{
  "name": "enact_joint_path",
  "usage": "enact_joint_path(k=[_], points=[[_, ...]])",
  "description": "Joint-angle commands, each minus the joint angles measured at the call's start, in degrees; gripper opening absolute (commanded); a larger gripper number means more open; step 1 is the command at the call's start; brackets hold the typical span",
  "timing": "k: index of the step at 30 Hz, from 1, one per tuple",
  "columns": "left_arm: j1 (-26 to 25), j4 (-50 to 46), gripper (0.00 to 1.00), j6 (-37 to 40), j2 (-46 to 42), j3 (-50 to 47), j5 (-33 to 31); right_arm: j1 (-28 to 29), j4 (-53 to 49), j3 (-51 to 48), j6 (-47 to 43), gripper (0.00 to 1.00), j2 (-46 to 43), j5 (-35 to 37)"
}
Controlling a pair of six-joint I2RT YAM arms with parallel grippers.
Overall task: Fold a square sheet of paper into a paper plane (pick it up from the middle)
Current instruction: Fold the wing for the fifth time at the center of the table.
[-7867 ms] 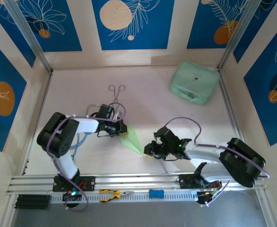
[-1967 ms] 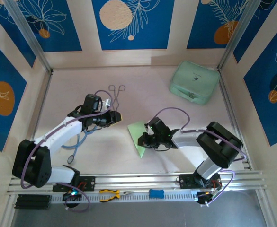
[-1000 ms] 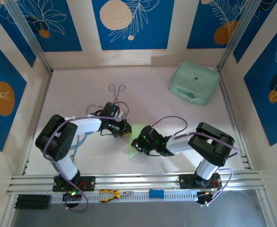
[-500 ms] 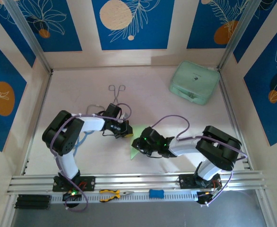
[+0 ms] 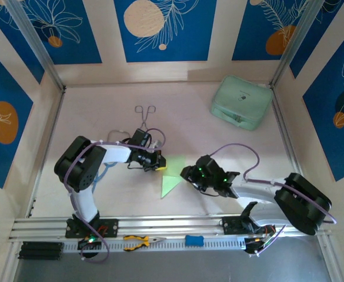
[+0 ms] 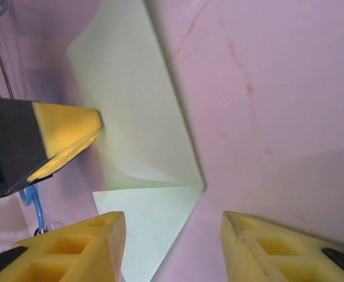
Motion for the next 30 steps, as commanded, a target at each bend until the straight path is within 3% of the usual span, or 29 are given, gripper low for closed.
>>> enact_joint_path(k=[1, 12, 30], points=[[-1.02, -2.62, 0.07, 1.35, 1.86, -0.32, 0.47, -1.91, -0.99, -0.97, -1.54, 0.49, -2.01, -3.03], [-1.33, -3.55, 0.07, 1.89, 1.46, 0.16, 0.48, -5.62, -0.37, 1.57, -5.36, 0.41, -0.11, -9.05], [-1.46, -4.38, 0.07, 2.07, 1.14, 0.27, 0.08, -8.86, -5.07, 7.79, -9.09, 0.41, 8.93, -13.21]])
